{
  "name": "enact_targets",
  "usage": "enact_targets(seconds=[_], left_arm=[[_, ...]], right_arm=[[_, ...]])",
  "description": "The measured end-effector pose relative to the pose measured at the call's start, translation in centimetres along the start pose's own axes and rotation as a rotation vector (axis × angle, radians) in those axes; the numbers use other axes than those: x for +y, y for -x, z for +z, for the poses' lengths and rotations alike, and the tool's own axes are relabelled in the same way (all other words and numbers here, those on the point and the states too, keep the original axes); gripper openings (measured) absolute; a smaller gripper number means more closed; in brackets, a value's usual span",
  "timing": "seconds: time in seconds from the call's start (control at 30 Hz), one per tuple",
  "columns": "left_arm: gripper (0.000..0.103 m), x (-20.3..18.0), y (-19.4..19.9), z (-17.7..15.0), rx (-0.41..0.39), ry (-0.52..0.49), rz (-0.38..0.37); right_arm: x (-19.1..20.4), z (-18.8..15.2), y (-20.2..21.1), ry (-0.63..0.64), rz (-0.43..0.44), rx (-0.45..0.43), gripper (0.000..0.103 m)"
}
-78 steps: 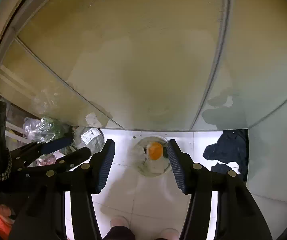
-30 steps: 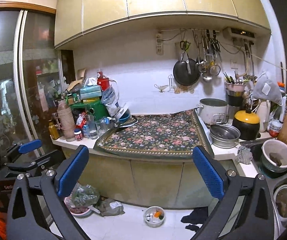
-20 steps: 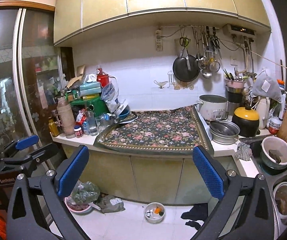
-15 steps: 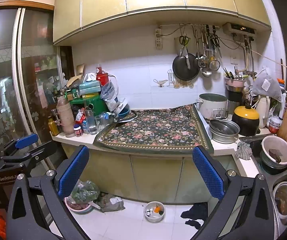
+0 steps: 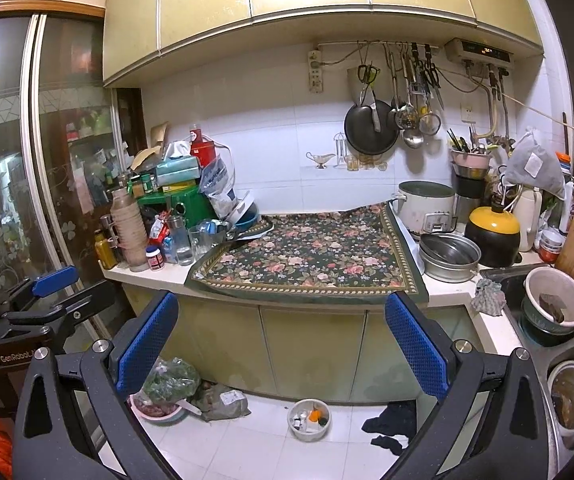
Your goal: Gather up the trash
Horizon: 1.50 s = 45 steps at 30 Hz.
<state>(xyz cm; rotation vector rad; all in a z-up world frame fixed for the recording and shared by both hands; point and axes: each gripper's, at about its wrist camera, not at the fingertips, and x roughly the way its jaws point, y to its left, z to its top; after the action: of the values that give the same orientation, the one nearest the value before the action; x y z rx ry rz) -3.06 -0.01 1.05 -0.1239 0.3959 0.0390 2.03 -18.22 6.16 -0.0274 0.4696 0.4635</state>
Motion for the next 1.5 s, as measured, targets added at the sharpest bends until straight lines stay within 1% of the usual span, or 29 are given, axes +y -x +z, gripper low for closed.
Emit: enact_targets(seconds=[0.3, 0.63, 1.07, 1.33, 1.5], left_arm=[[0.102, 0.1, -0.2, 0.1, -0.001, -0.001, -0.001], [0.102, -0.6, -1.0, -0.2, -0.009, -0.014, -0.007], [0.102, -1.4, -1.0, 0.1, -0.024, -0.015, 0.003], [0.102, -1.0, -1.4, 0.3, 0.0, -0.009, -0.021], [0.102, -1.0, -2.0, 0.2, 0.013, -0.01, -0.017]], right_arm=[[0.1, 0.1, -0.3, -0.005, 0.005, 0.005, 0.103], [0.1, 0.0, -0.7, -0.011, -0.004, 0.015, 0.103], [-0.2, 0.0, -0.8, -0.02, -0.007, 0.018, 0.103], [-0.1, -0.2, -0.9, -0.029, -0.015, 0.025, 0.103], [0.2, -0.4, -1.3, -0.042, -0.025, 0.036, 0.103]])
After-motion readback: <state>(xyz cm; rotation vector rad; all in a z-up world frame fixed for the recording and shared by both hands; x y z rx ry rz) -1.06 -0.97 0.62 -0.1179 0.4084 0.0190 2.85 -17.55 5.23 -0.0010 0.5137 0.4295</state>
